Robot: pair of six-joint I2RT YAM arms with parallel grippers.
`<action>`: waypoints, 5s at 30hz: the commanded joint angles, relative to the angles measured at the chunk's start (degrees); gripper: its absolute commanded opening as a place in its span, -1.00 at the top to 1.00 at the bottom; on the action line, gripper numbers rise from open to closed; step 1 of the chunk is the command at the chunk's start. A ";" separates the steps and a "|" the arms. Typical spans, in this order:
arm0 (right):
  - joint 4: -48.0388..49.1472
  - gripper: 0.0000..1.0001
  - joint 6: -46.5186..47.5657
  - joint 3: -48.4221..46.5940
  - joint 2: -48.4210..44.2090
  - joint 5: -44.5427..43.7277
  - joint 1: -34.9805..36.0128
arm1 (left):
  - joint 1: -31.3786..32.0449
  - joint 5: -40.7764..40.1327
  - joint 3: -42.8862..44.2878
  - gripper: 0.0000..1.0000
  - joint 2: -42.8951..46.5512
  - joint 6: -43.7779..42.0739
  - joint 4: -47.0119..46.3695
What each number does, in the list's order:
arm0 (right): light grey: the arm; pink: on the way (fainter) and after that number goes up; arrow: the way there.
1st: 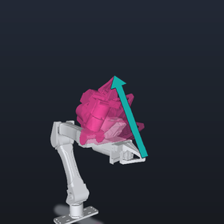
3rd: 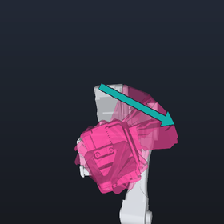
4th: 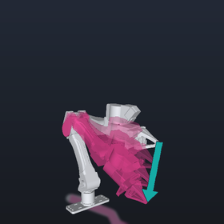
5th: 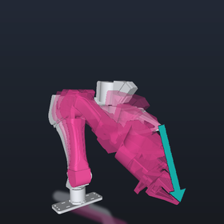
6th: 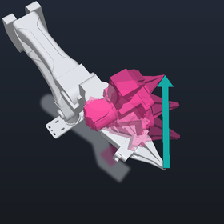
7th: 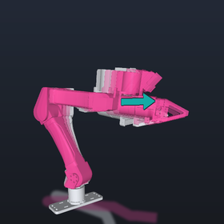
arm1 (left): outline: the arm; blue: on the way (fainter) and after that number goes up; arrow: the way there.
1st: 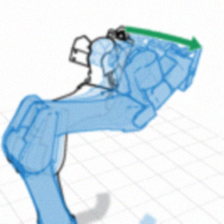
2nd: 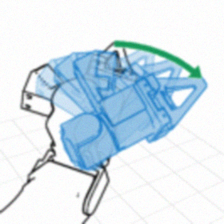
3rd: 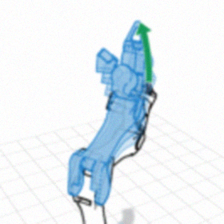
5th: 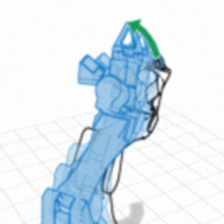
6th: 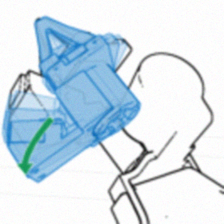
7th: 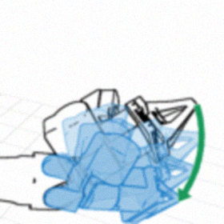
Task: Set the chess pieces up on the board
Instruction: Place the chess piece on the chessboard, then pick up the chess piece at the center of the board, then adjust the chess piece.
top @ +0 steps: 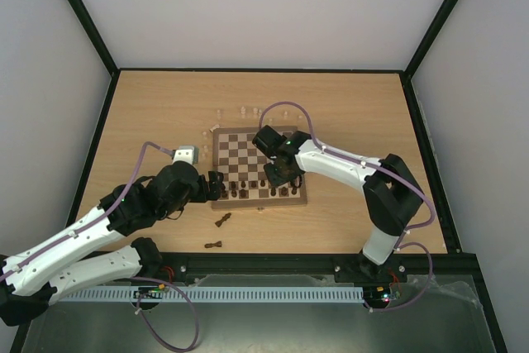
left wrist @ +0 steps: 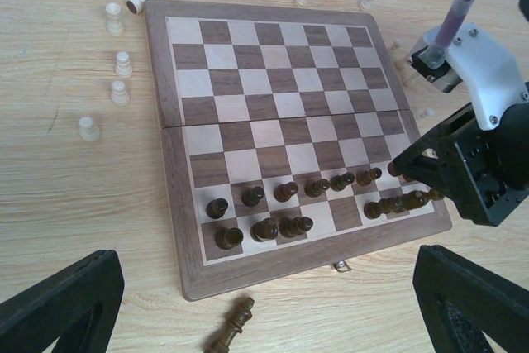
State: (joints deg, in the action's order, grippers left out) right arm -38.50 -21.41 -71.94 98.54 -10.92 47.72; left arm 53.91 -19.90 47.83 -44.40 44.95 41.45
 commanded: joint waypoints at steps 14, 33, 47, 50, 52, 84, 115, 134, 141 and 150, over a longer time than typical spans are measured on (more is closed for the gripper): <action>0.17 0.83 1.63 -0.35 3.55 0.45 -1.27 | -0.40 -0.30 0.09 -0.98 -0.31 -0.78 -0.01; 1.68 0.77 1.41 2.54 3.56 1.49 -1.82 | -0.64 -0.12 -0.01 -0.98 -0.99 -0.92 -0.23; 2.20 0.60 1.39 3.07 2.91 1.71 -1.82 | -0.70 -0.04 -0.01 -0.98 -1.30 -0.91 -0.26; 2.33 0.57 1.30 2.67 1.85 1.23 -1.85 | -0.71 -0.04 0.02 -0.98 -1.23 -0.92 -0.23; 2.33 0.52 1.27 2.22 0.79 1.01 -1.80 | -0.75 -0.04 0.01 -0.98 -1.27 -0.87 -0.23; 7.67 -0.17 -1.96 14.27 -31.11 10.34 -1.80 | 8.79 11.09 -5.80 -0.85 -17.70 10.62 3.78; 8.16 -0.17 -1.35 15.65 -31.86 11.84 -1.84 | 8.41 9.87 -18.44 0.17 -28.76 6.65 -14.02; 7.27 -0.17 -2.19 14.57 -30.97 14.12 -1.82 | 11.17 18.71 -17.21 0.66 -13.56 4.81 -14.91; 9.69 -0.18 -2.46 14.67 -33.18 29.98 -1.81 | 12.95 29.30 -17.43 0.64 1.02 -0.07 -20.73; 18.62 -0.18 -5.31 17.64 -34.91 57.22 -1.79 | 13.43 34.85 -16.33 0.62 10.25 -2.47 -22.38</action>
State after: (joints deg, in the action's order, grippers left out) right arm -24.25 -24.58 -55.77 65.01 31.33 46.11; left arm 66.96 10.90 30.17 -35.97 44.27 20.86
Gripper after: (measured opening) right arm 0.591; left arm 0.195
